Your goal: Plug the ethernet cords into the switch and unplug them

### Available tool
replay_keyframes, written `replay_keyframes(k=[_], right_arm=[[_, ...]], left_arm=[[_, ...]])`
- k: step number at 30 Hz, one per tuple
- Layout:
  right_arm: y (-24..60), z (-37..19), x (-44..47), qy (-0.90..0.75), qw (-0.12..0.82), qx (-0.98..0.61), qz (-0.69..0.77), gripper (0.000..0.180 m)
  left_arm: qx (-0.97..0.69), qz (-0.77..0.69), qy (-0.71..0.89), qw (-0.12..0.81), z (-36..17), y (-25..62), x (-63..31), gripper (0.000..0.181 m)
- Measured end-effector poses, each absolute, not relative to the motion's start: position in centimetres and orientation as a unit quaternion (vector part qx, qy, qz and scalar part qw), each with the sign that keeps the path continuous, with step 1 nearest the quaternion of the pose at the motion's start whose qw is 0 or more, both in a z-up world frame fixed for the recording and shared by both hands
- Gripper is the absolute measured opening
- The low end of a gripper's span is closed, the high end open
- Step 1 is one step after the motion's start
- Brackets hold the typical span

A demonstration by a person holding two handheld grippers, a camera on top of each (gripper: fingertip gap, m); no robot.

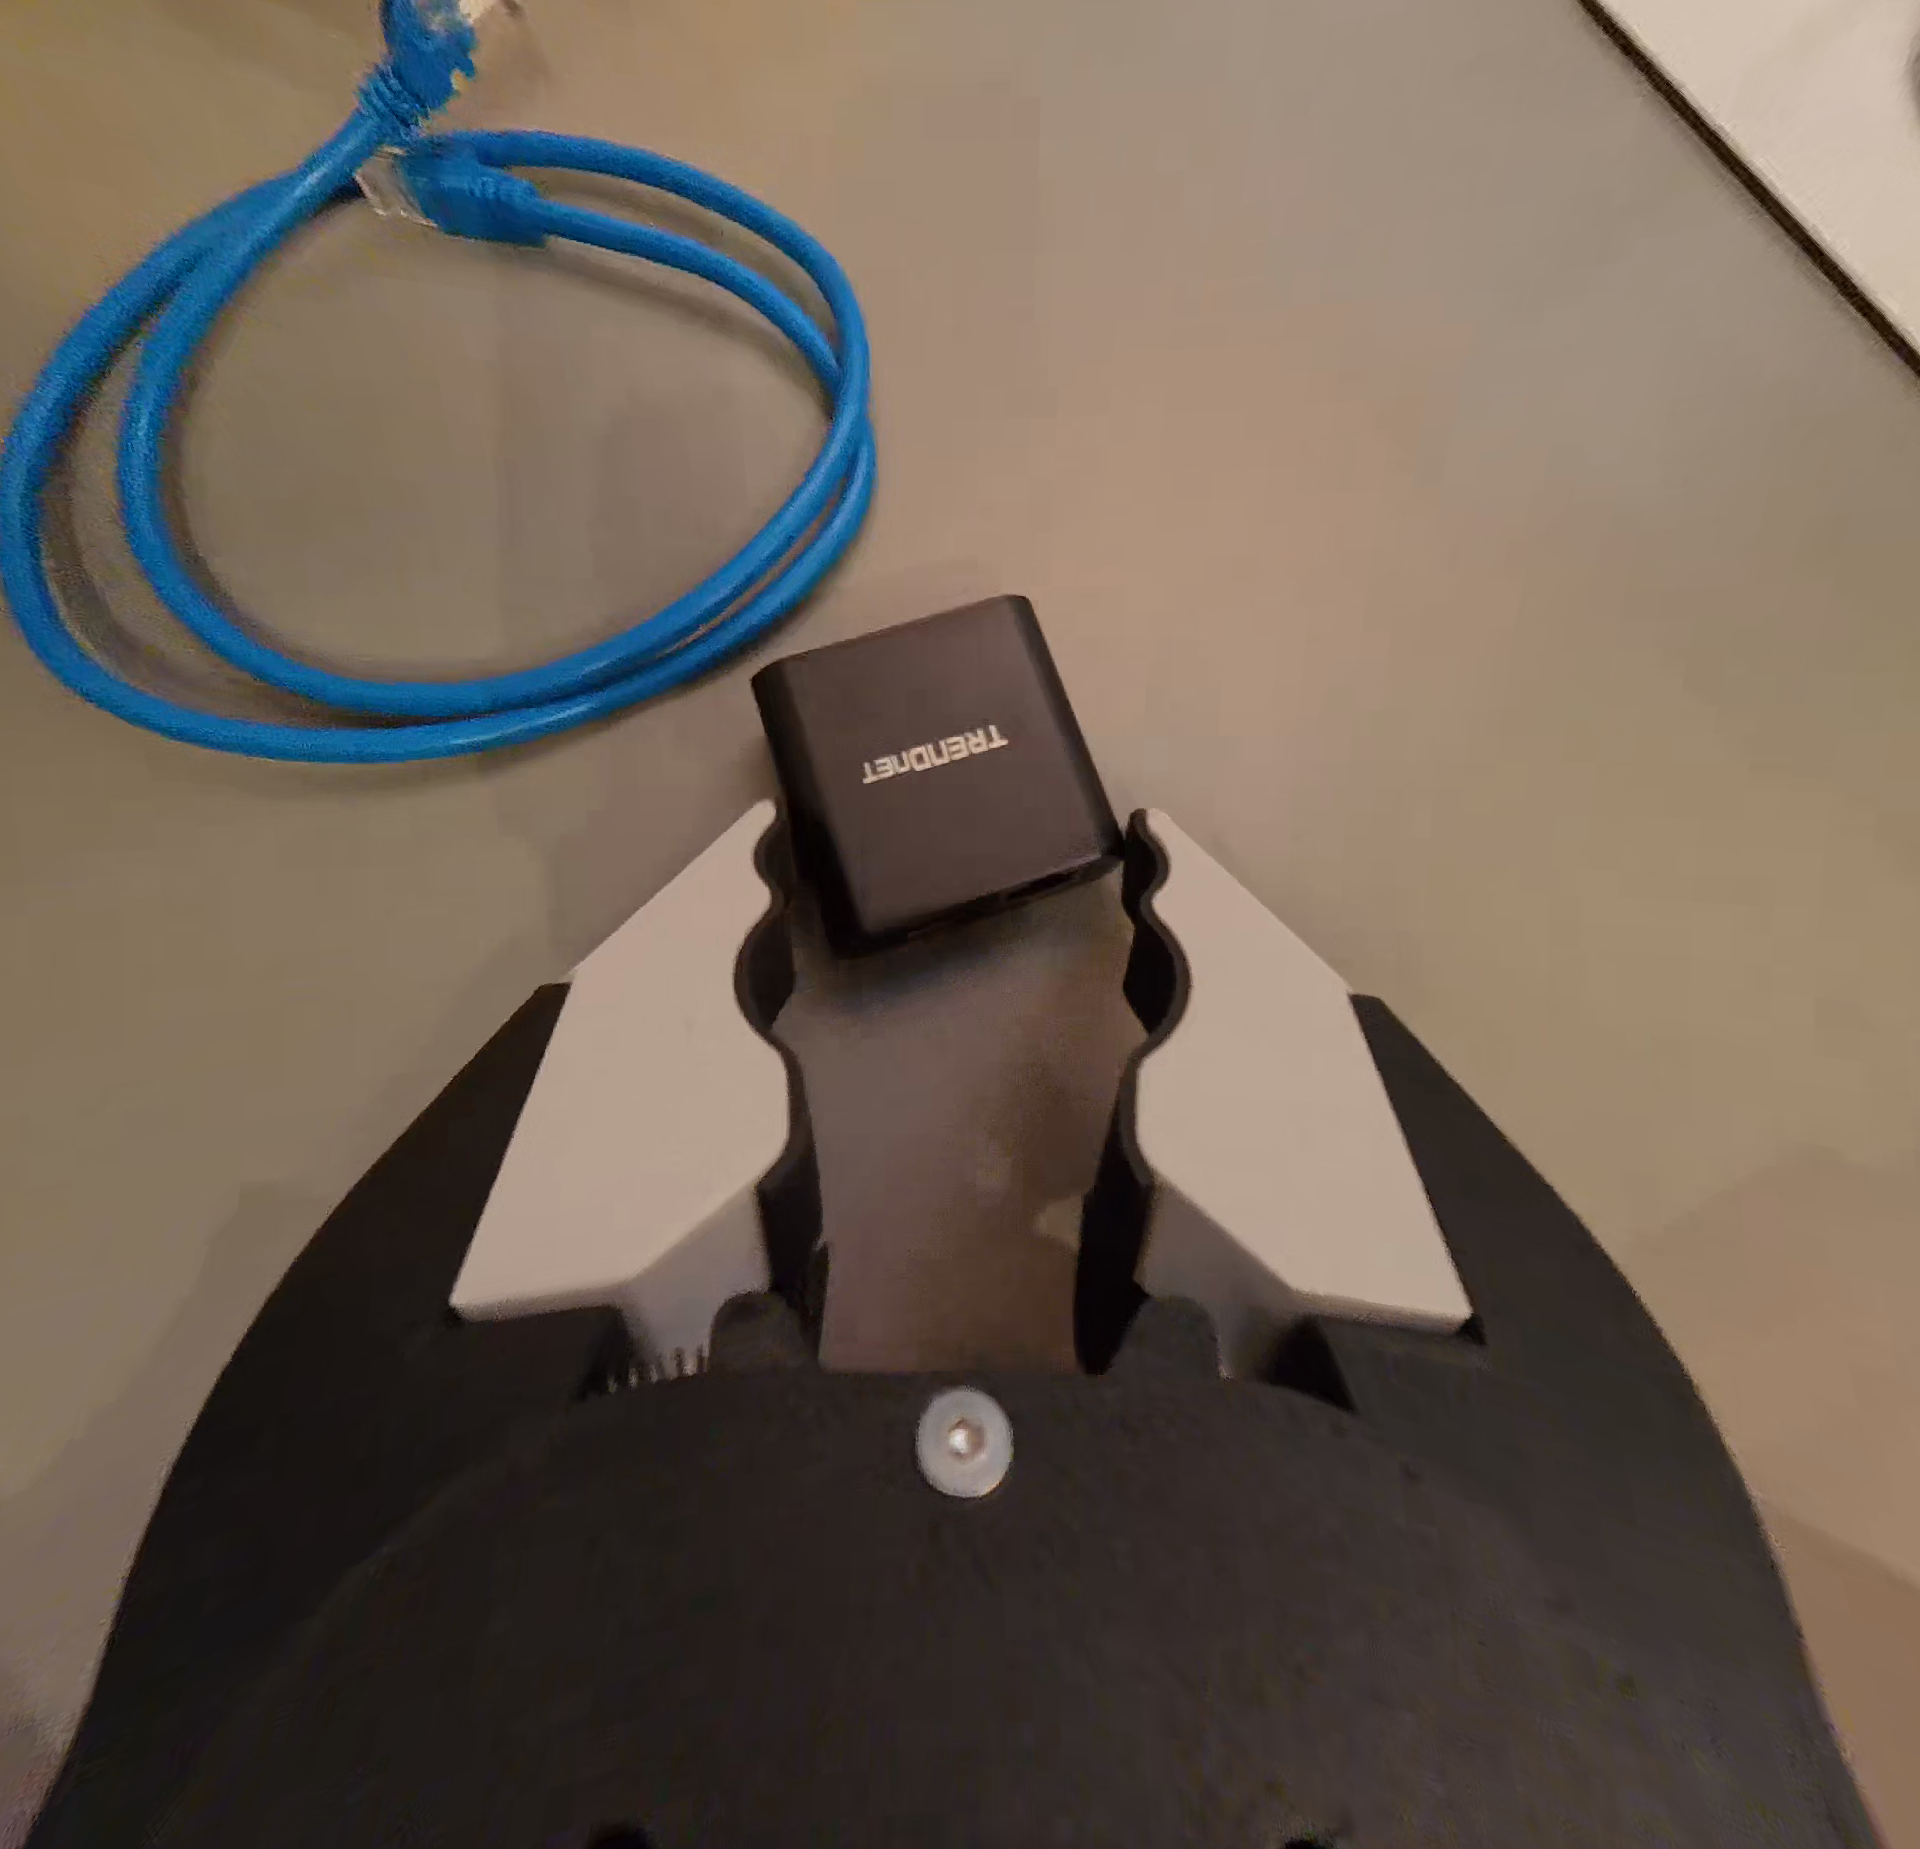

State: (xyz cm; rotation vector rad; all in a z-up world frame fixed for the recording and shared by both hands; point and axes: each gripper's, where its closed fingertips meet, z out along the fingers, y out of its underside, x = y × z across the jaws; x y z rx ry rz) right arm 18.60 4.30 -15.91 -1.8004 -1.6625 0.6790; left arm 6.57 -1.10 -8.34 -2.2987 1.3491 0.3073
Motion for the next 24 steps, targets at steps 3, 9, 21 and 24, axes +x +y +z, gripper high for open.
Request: replay_keyframes(k=[3, 9, 21, 24], right_arm=[[4.3, -15.9, 18.5, -0.639, 0.284, -0.663, 0.268, 0.061], [1.0, -9.3, 17.7, -0.575, 0.272, -0.586, 0.502, 0.061], [-5.1, -2.9, 17.9, -0.586, 0.194, -0.49, 0.616, 0.061], [-5.6, -1.8, 17.8, -0.584, 0.193, -0.48, 0.626, 0.061]], left_arm=[[-0.838, 0.11, 0.47, 0.255, -7.9, -1.7, 7.2, 0.038], [-0.791, 0.089, 0.452, 0.403, -5.3, -1.7, 10.3, 0.046], [-0.595, 0.22, 0.581, 0.51, -2.5, -2.7, 17.4, 0.044], [-0.583, 0.209, 0.58, 0.529, -2.3, -3.3, 18.0, 0.026]])
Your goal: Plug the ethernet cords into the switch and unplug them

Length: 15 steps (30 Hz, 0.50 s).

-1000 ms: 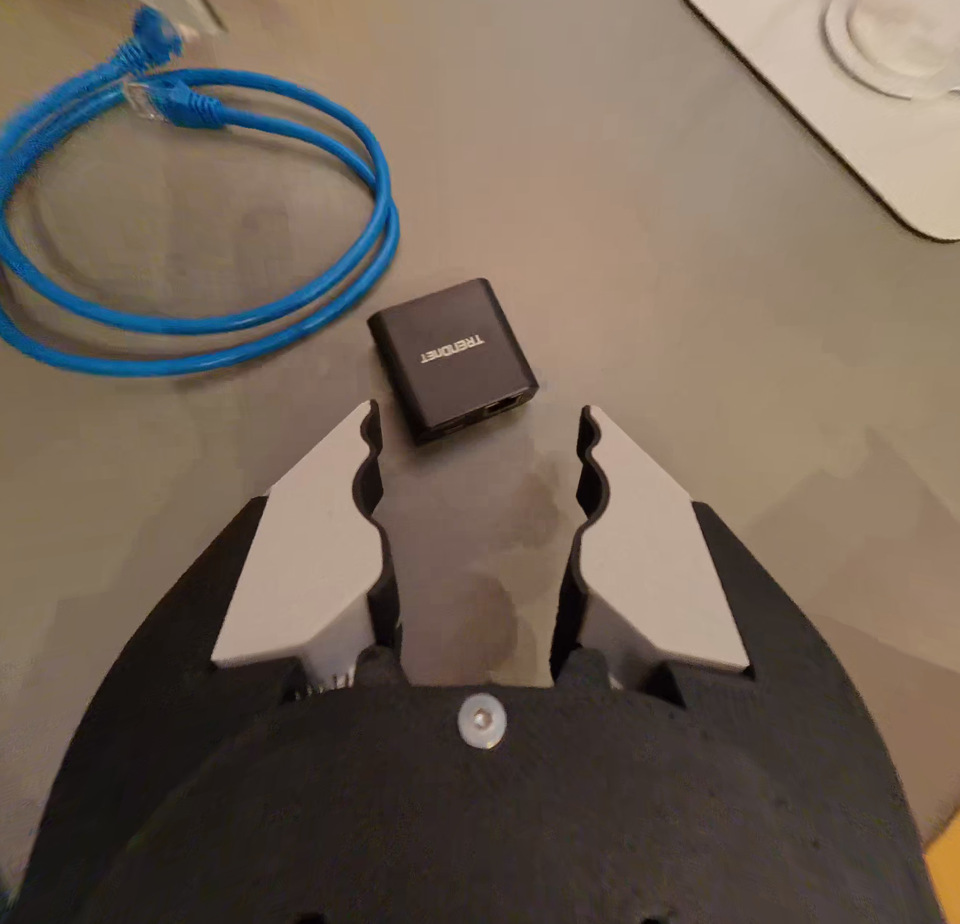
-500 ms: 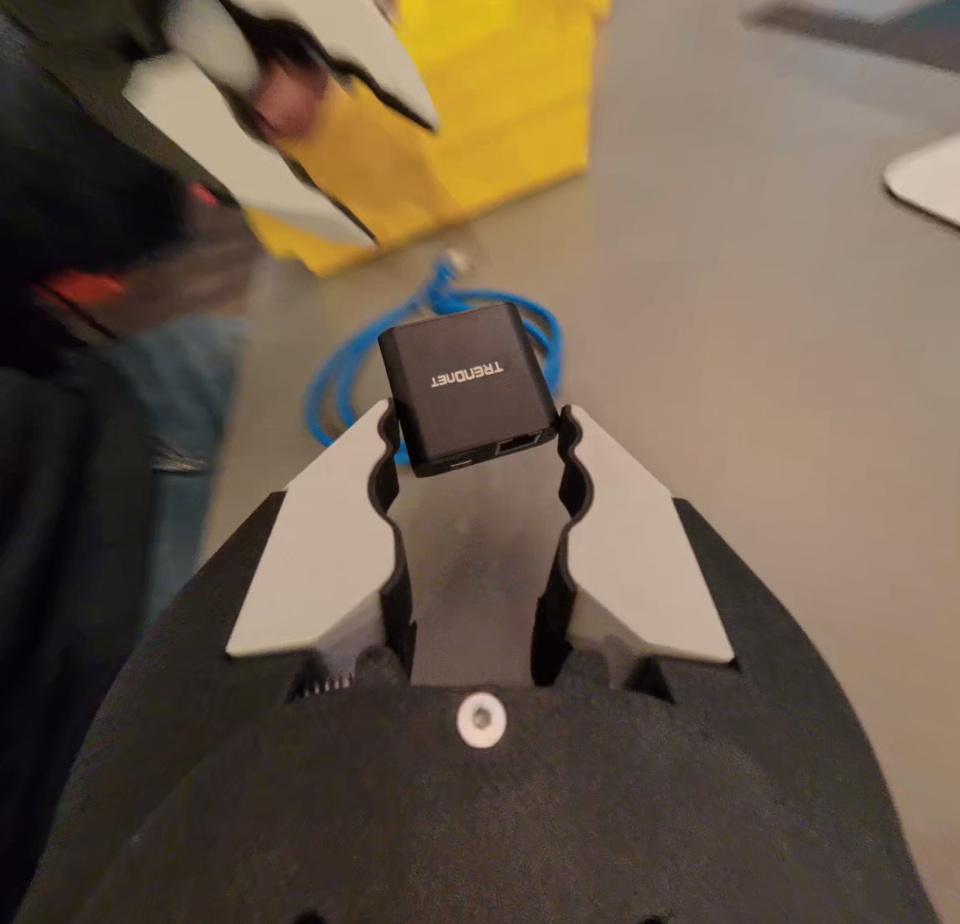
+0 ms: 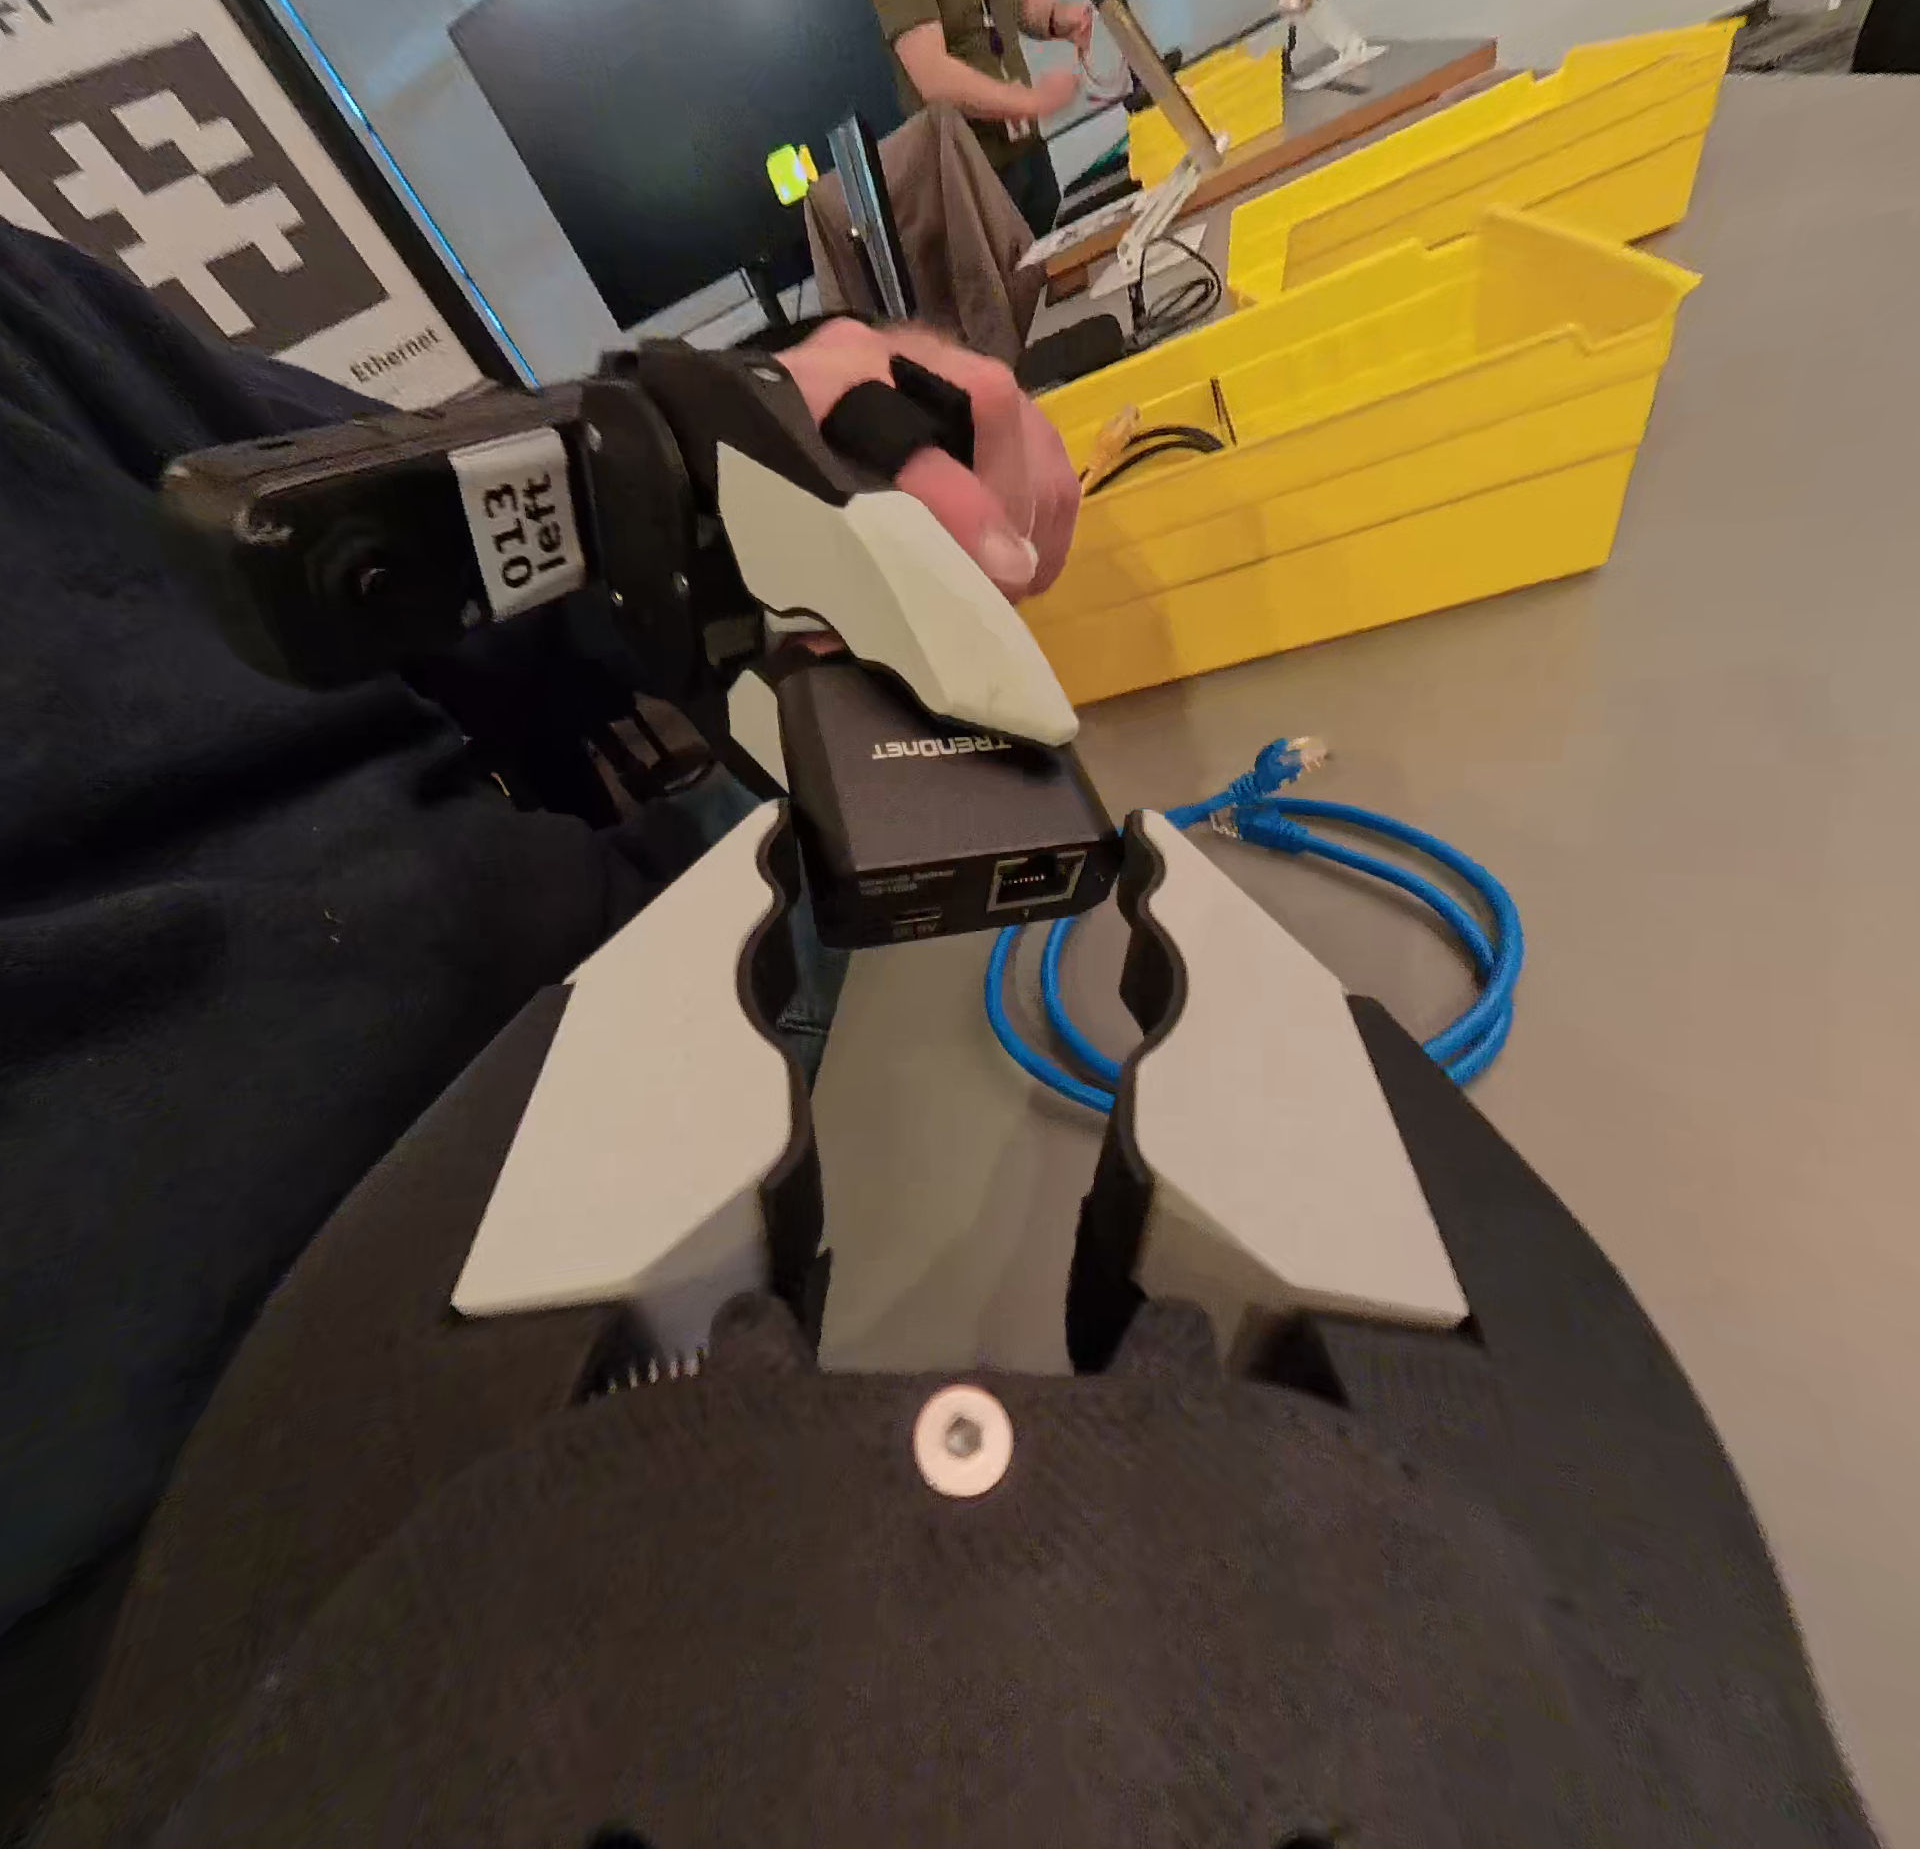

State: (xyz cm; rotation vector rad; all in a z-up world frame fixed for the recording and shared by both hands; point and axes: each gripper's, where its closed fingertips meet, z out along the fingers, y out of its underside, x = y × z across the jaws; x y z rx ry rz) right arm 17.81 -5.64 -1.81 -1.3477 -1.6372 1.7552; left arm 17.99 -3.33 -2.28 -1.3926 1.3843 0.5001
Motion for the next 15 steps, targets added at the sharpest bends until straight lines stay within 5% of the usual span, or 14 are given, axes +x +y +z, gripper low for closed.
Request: replay_keyframes(k=[9, 15], right_arm=[[-7.2, 1.1, 17.3, -0.532, 0.173, -0.445, 0.7, 0.082], [-7.8, 1.5, 17.5, -0.548, 0.172, -0.436, 0.693, 0.067]], left_arm=[[-0.525, 0.241, 0.567, 0.587, 0.5, -3.9, 18.9, 0.024], [-0.513, 0.248, 0.573, 0.589, 0.8, -4.0, 19.2, 0.025]])
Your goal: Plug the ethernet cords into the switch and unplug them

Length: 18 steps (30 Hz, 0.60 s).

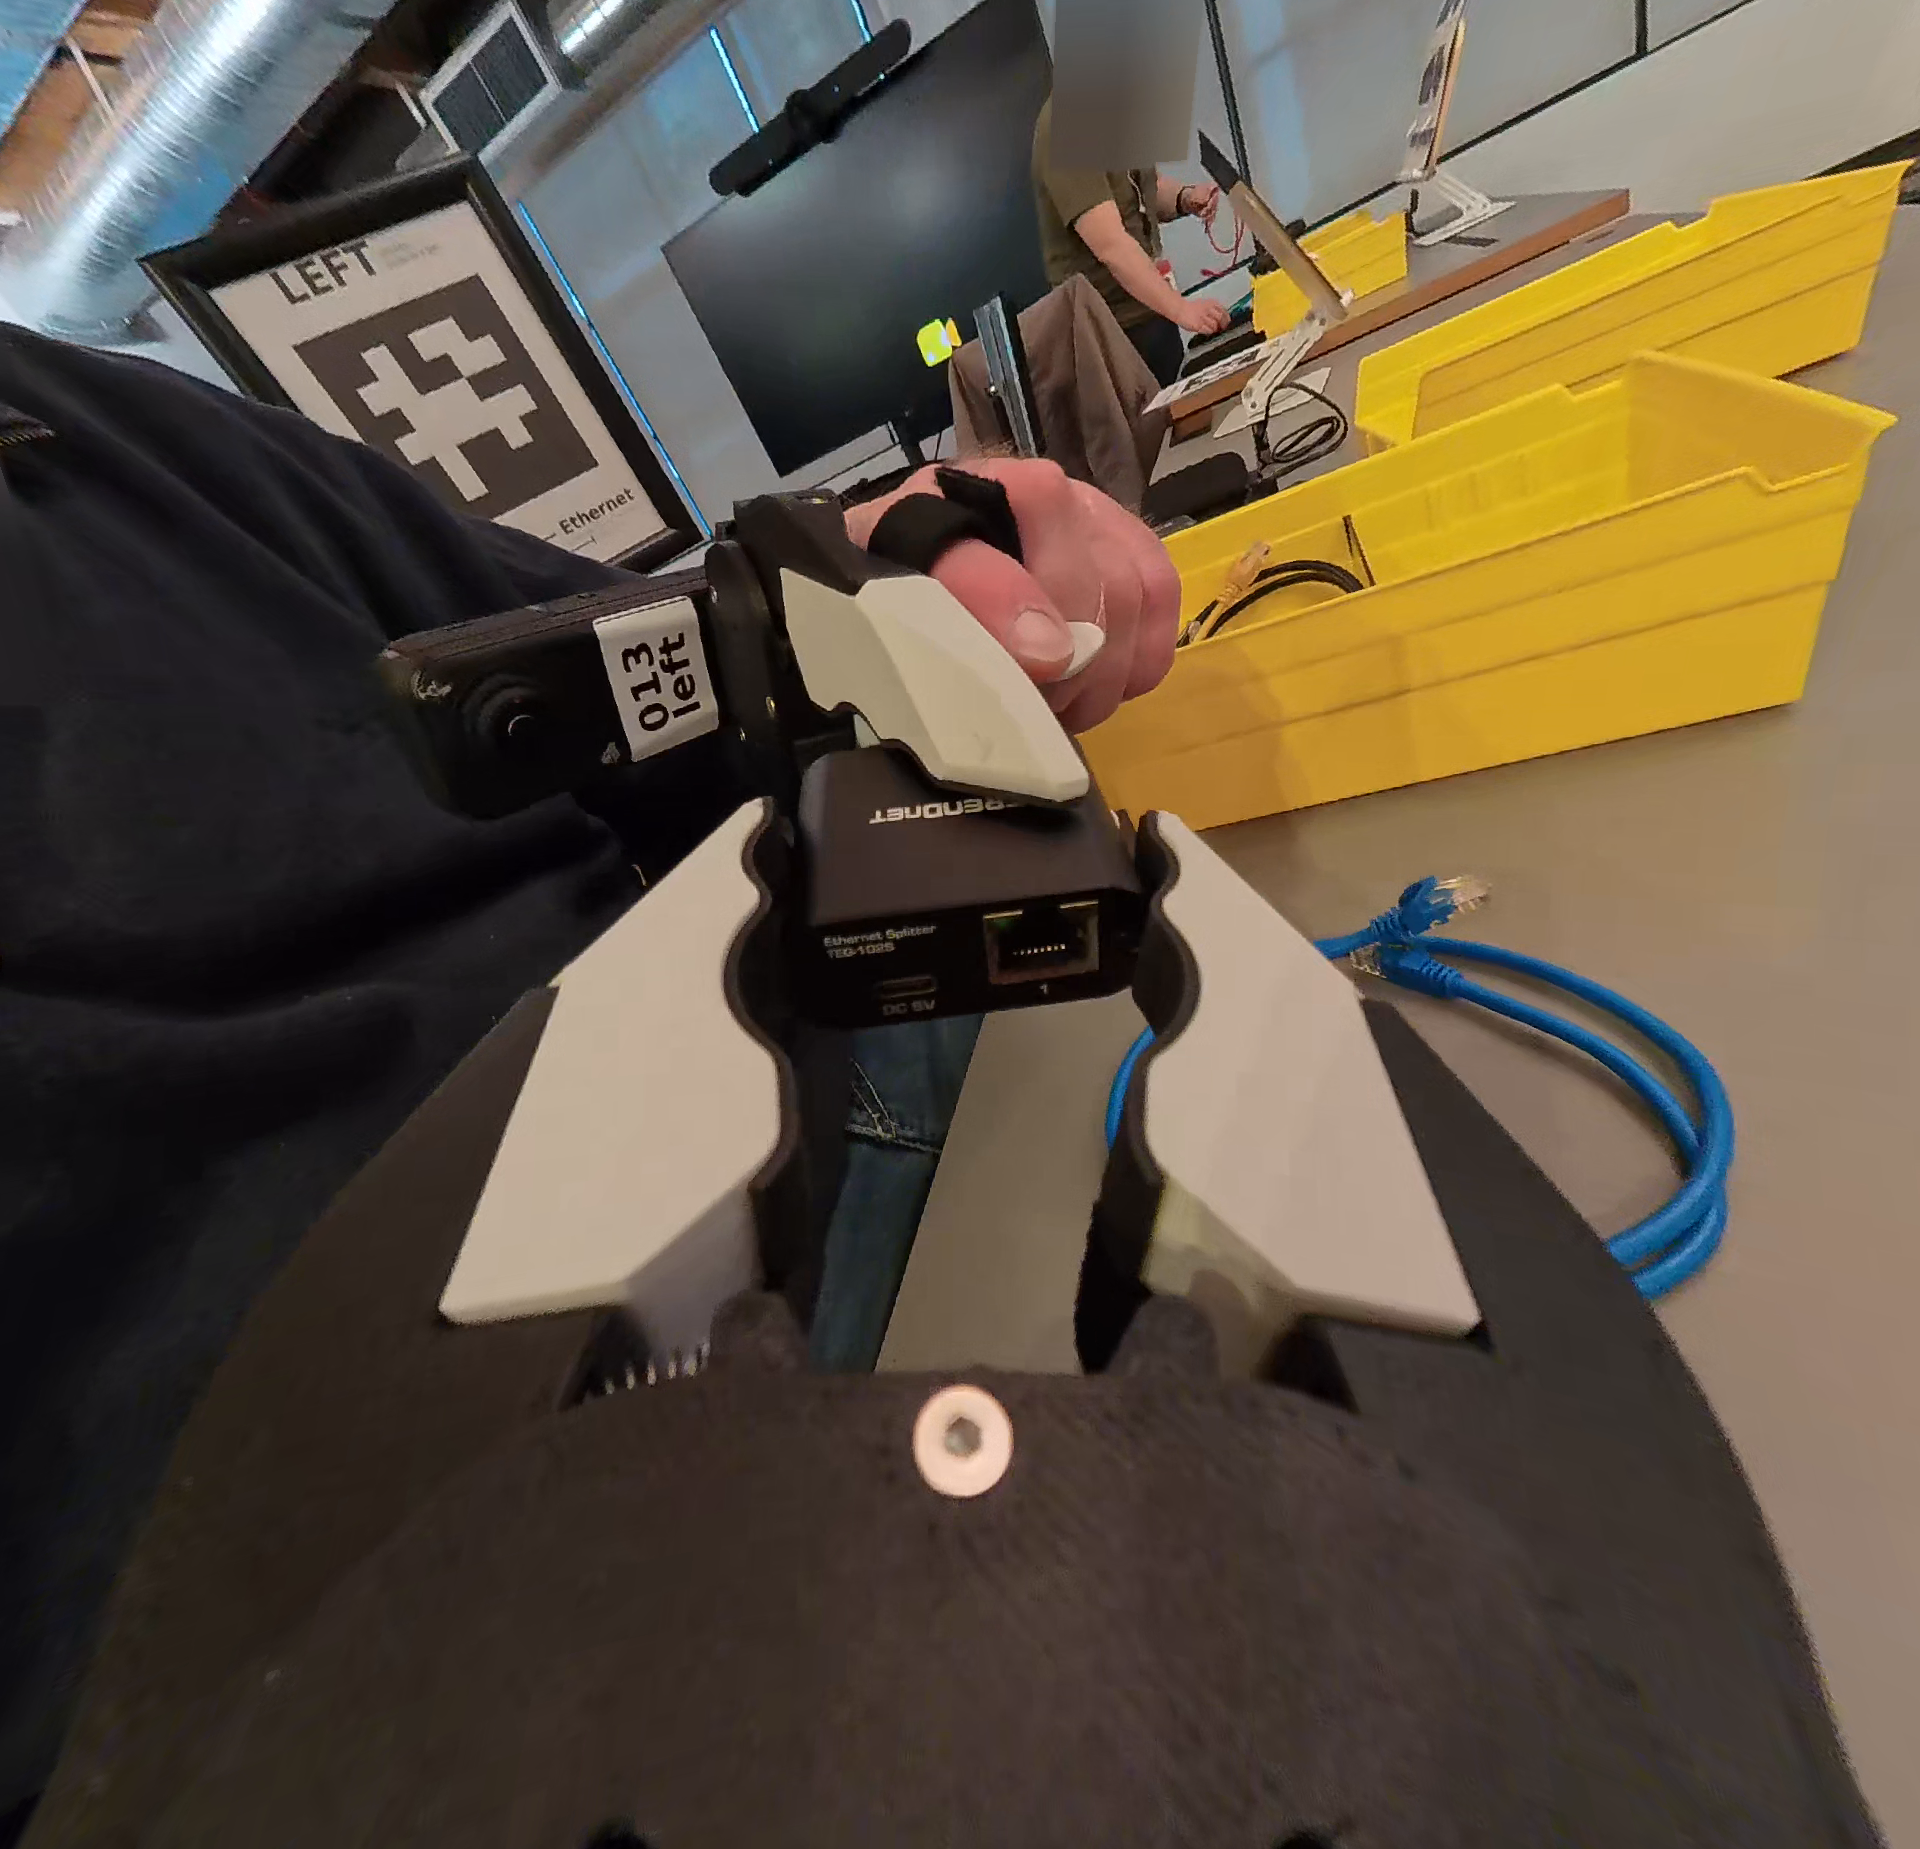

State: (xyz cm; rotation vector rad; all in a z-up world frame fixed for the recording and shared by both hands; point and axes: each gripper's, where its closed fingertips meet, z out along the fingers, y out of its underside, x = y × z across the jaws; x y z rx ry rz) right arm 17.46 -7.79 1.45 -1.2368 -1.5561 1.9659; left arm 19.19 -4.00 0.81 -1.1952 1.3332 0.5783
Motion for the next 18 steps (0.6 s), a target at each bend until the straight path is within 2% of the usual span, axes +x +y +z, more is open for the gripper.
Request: replay_keyframes(k=[5, 7, 9, 13, 18], right_arm=[[-7.2, 1.3, 17.4, -0.551, 0.189, -0.434, 0.687, 0.067], [-6.1, 1.5, 17.7, -0.54, 0.207, -0.443, 0.685, 0.066], [-4.9, 1.9, 18.5, -0.526, 0.224, -0.448, 0.687, 0.066], [-2.8, 1.2, 19.8, -0.512, 0.247, -0.469, 0.675, 0.066], [-2.1, -0.8, 20.2, -0.506, 0.253, -0.481, 0.67, 0.065]], left_arm=[[-0.535, 0.241, 0.567, 0.578, 0.6, -3.7, 18.9, 0.028], [-0.551, 0.245, 0.558, 0.57, 0.9, -3.6, 17.8, 0.052], [-0.588, 0.242, 0.532, 0.559, 1.6, -3.5, 15.6, 0.059], [-0.726, 0.247, 0.392, 0.508, 1.7, -4.3, 8.3, 0.054], [-0.868, 0.156, 0.219, 0.416, -4.9, -9.0, 5.7, 0.045]])
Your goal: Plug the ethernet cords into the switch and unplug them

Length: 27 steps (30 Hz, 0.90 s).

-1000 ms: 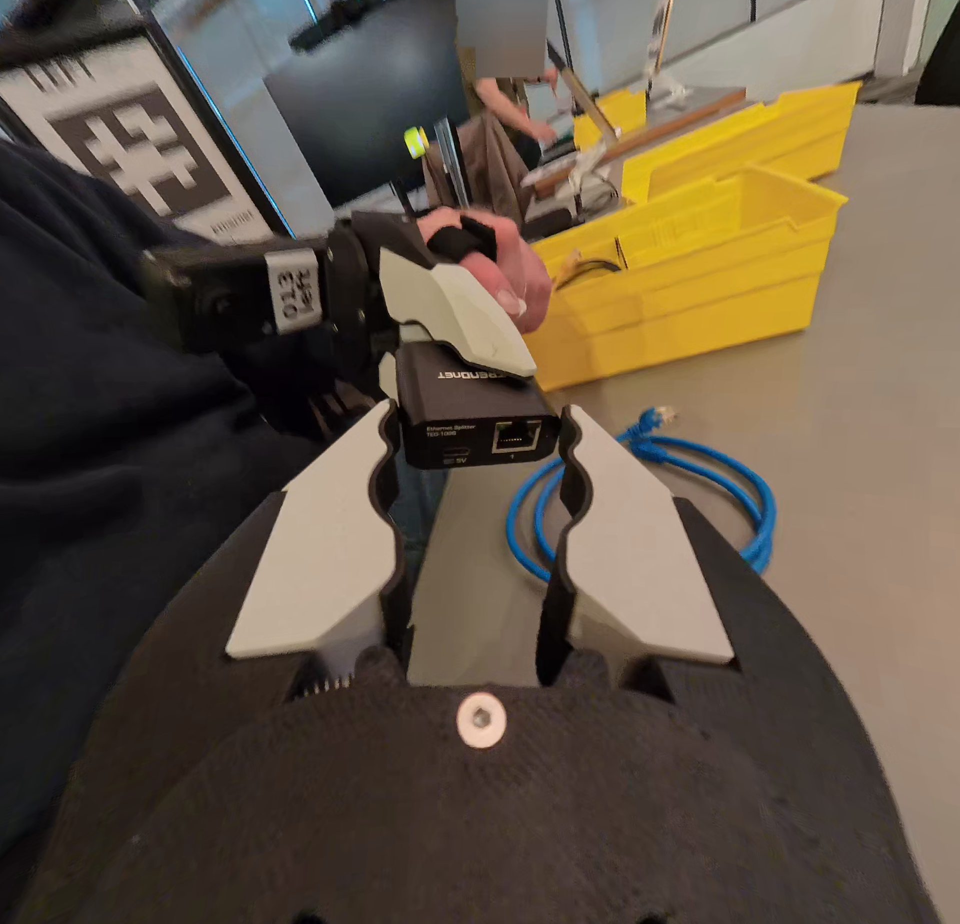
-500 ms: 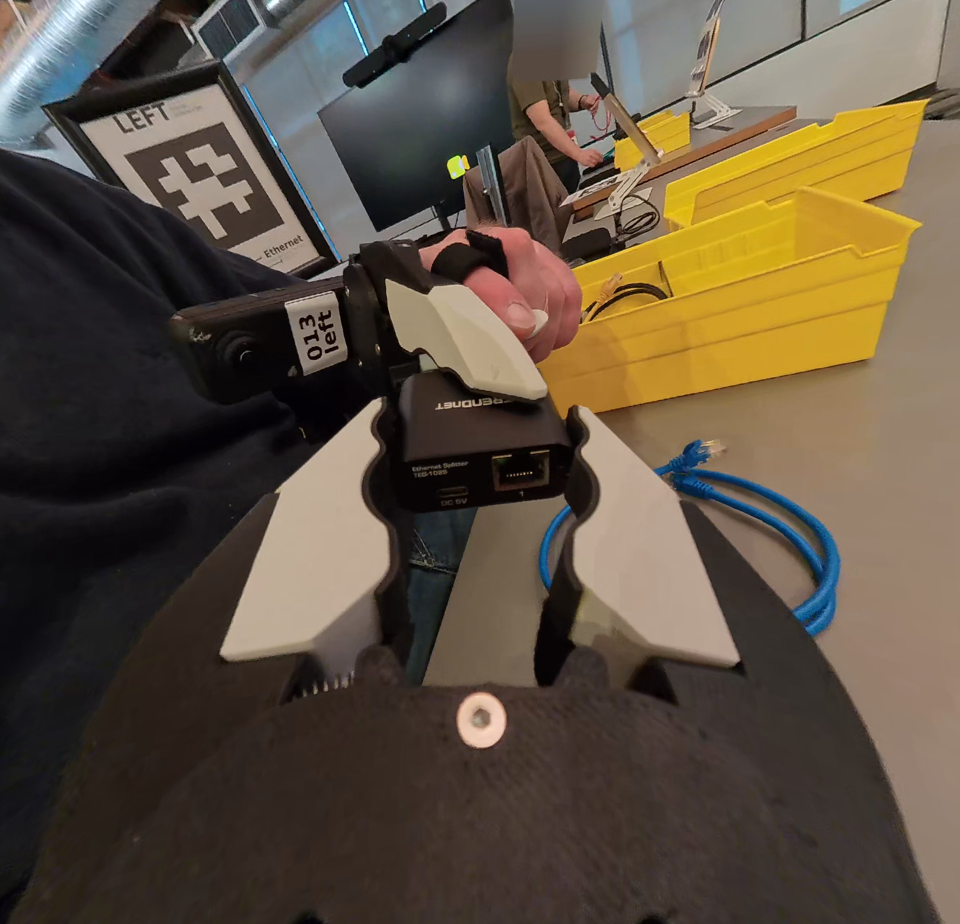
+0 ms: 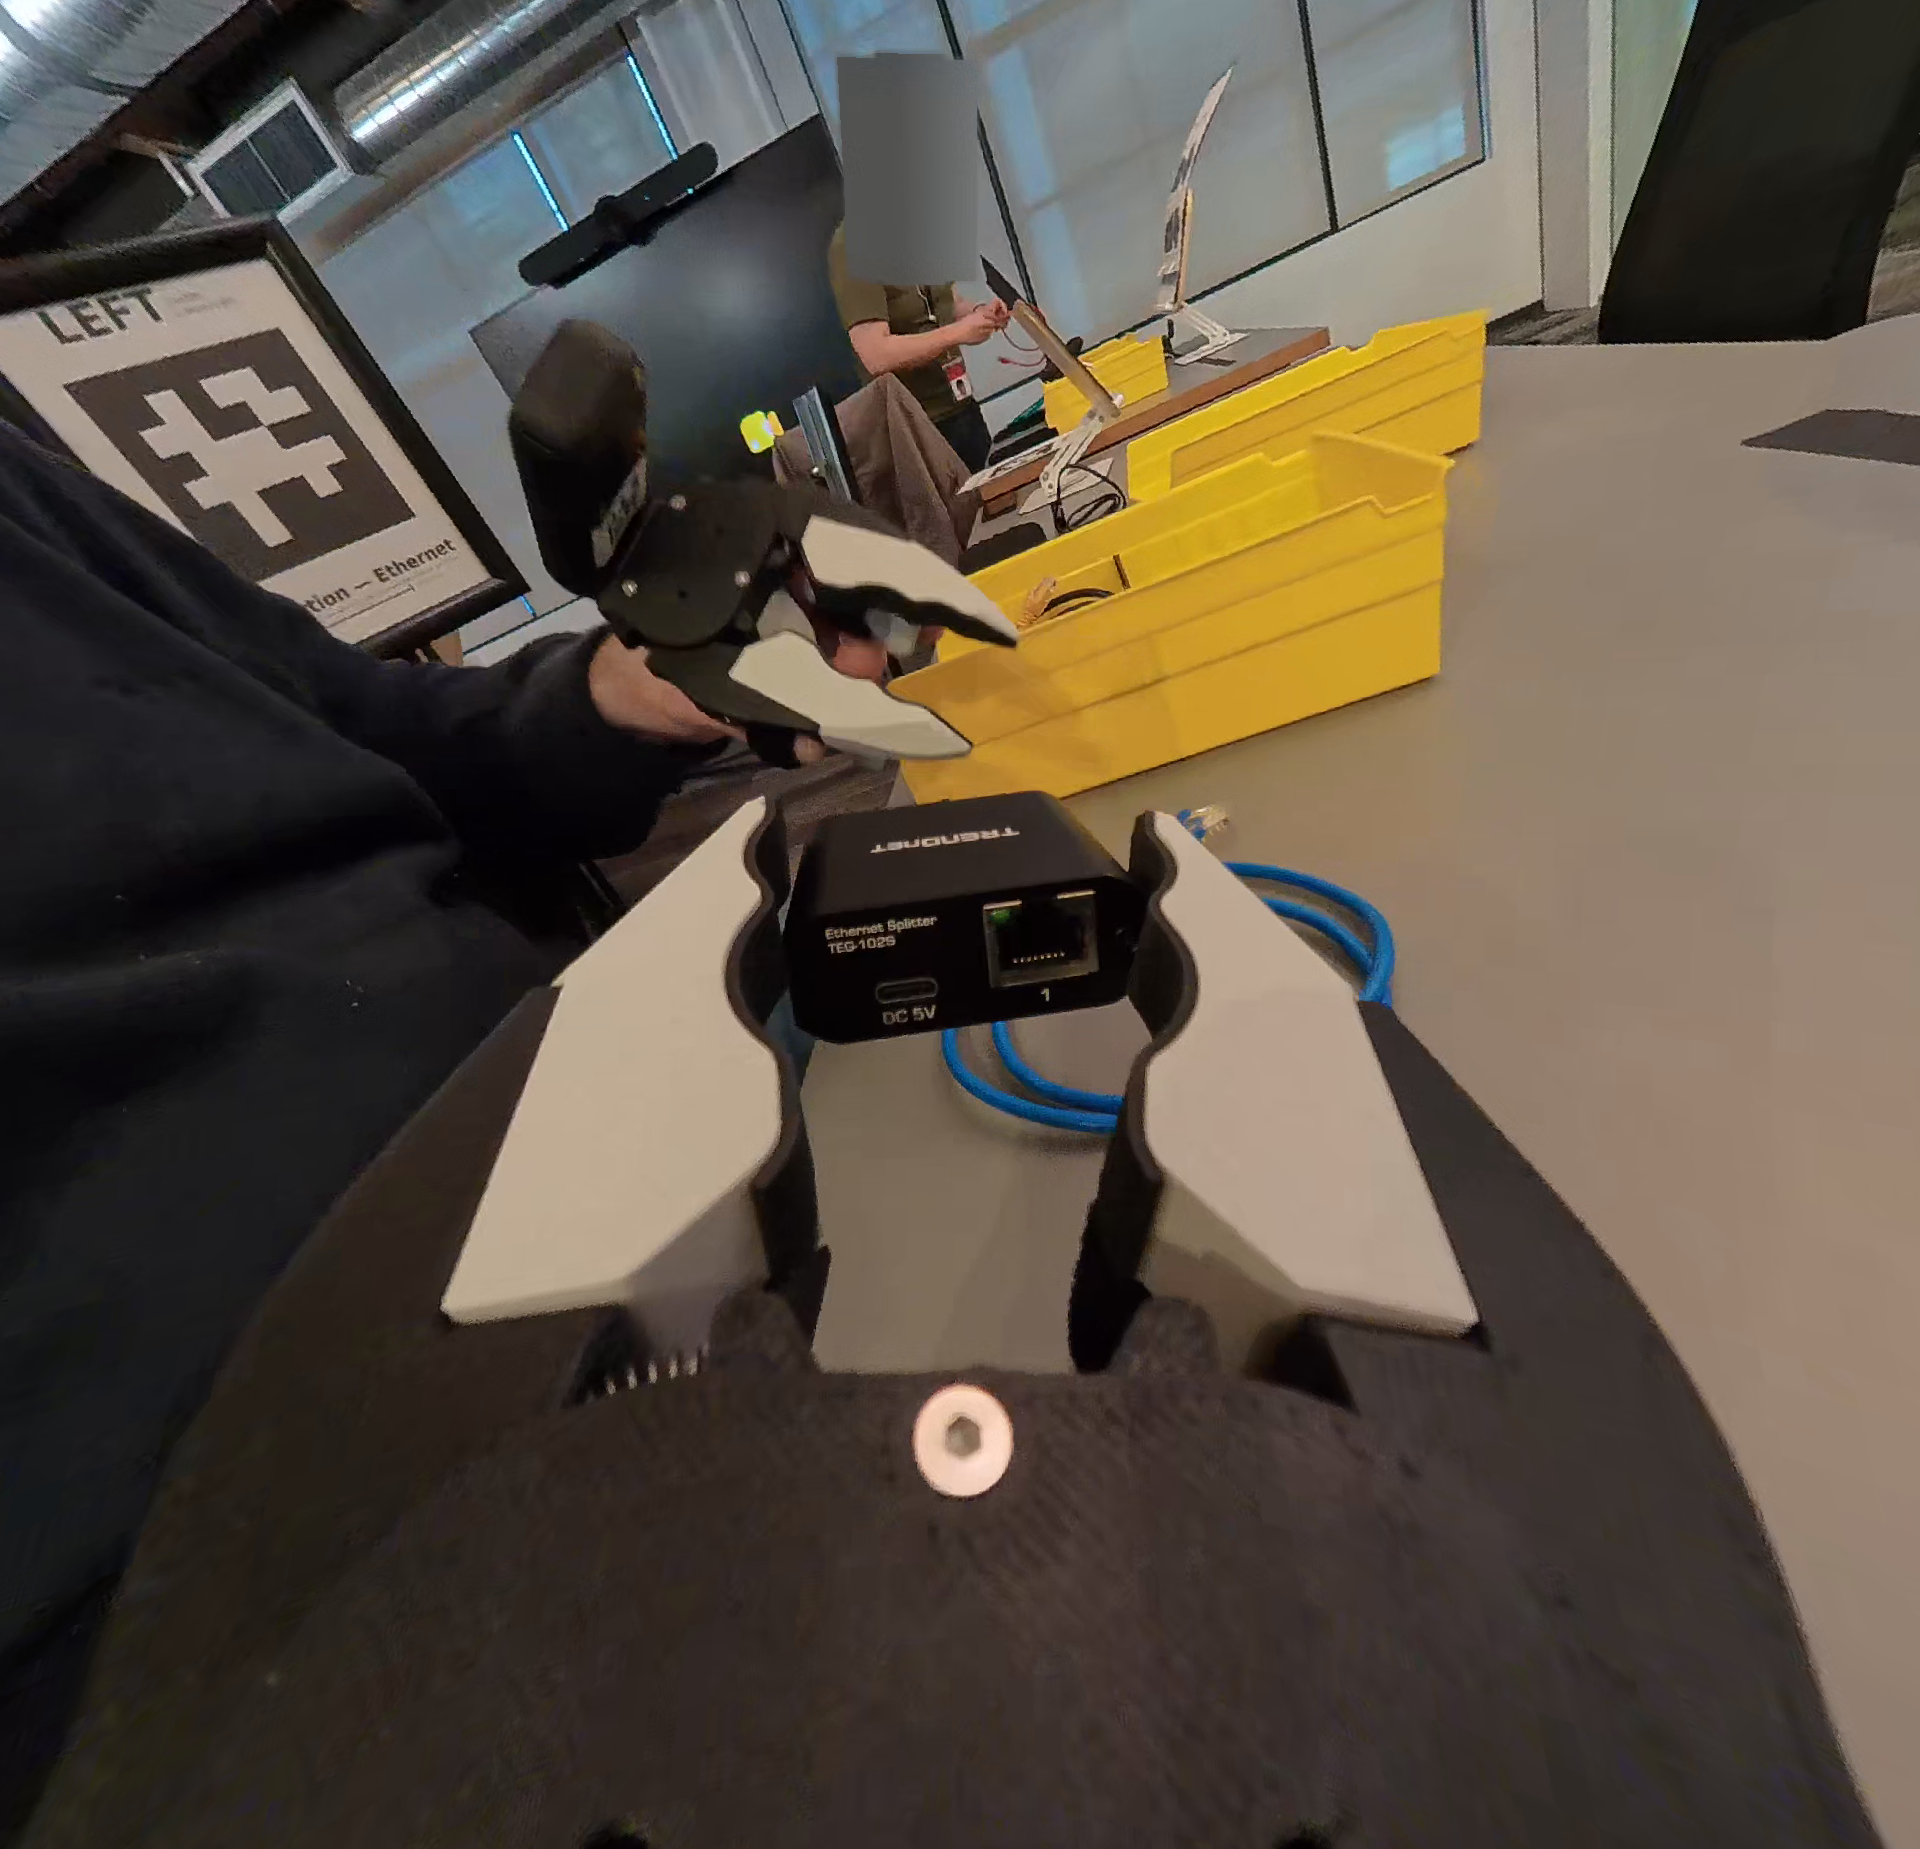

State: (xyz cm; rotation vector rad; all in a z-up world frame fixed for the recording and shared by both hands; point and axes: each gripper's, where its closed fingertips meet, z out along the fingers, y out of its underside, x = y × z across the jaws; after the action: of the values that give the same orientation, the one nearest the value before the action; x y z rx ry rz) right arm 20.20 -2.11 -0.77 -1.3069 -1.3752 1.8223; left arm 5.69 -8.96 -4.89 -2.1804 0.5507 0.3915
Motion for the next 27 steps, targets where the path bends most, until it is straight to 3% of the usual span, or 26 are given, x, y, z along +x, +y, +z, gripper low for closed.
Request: replay_keyframes(k=[8, 15, 20, 23, 27], right_arm=[[-3.1, -2.0, 19.9, -0.502, 0.248, -0.474, 0.68, 0.066], [-3.1, -2.1, 20.5, -0.499, 0.254, -0.47, 0.683, 0.065], [-3.0, -2.1, 20.5, -0.495, 0.256, -0.469, 0.685, 0.065], [-3.1, -2.2, 20.4, -0.496, 0.255, -0.47, 0.685, 0.064], [-2.7, -2.9, 20.2, -0.495, 0.254, -0.484, 0.676, 0.061]], left_arm=[[-0.897, 0.173, 0.112, 0.391, -12.6, -6.6, 4.2, 0.039], [-0.899, 0.155, 0.075, 0.403, -13.9, -5.5, 3.0, 0.018], [-0.901, 0.124, 0.063, 0.411, -14.4, -5.1, 3.2, 0.026], [-0.899, 0.117, 0.059, 0.417, -14.3, -5.0, 3.1, 0.014], [-0.898, 0.106, 0.073, 0.421, -14.3, -4.7, 3.5, 0.012]])
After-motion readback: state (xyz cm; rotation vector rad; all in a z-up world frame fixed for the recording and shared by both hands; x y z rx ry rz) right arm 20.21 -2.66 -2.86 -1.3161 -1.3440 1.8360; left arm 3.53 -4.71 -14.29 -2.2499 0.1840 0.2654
